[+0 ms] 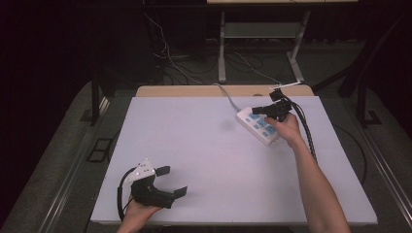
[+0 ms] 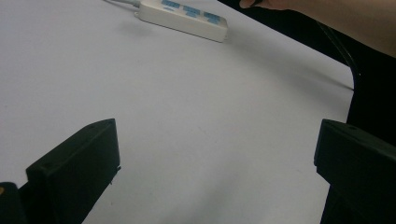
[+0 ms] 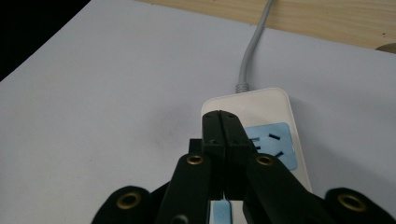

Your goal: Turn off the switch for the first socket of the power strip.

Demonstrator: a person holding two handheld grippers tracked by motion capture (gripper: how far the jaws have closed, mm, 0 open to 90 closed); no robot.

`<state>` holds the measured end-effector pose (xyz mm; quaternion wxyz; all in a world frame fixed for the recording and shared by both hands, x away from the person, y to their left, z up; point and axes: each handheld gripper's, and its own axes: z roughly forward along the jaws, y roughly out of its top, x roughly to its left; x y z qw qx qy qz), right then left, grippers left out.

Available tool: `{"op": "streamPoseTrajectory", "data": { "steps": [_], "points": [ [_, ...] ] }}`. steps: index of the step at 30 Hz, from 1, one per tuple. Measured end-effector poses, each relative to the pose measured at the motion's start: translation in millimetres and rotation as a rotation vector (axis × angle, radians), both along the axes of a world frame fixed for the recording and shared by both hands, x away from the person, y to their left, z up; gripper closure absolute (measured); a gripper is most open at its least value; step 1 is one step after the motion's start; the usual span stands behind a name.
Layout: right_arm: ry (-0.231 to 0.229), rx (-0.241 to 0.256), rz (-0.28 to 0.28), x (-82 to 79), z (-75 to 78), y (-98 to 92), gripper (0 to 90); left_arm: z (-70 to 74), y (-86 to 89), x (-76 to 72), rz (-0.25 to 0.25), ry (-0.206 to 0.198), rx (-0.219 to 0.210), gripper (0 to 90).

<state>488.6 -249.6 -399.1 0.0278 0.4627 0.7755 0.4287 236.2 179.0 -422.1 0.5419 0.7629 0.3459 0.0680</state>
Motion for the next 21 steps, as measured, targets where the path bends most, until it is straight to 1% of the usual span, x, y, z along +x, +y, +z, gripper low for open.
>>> {"op": "streamPoseTrajectory", "data": {
  "steps": [7, 15, 16, 21],
  "points": [
    [0.010, 0.005, 0.000, 3.2, -7.1, 2.1, 89.5, -0.2, 0.1, 0.1, -0.001, 0.001, 0.002, 0.0],
    [0.015, -0.016, 0.004, 5.4, -16.0, 7.9, 89.5, -0.2, 0.0, 0.2, -0.002, -0.001, 0.006, 0.0],
    [0.021, -0.025, 0.004, 6.2, -18.7, 8.8, 89.5, -0.2, 0.2, 0.3, -0.003, -0.002, 0.006, 0.0],
    [0.038, -0.025, 0.005, 7.4, -23.6, 9.7, 89.5, -0.2, 1.1, 0.5, -0.001, -0.001, 0.009, 0.0]
  ]
}}
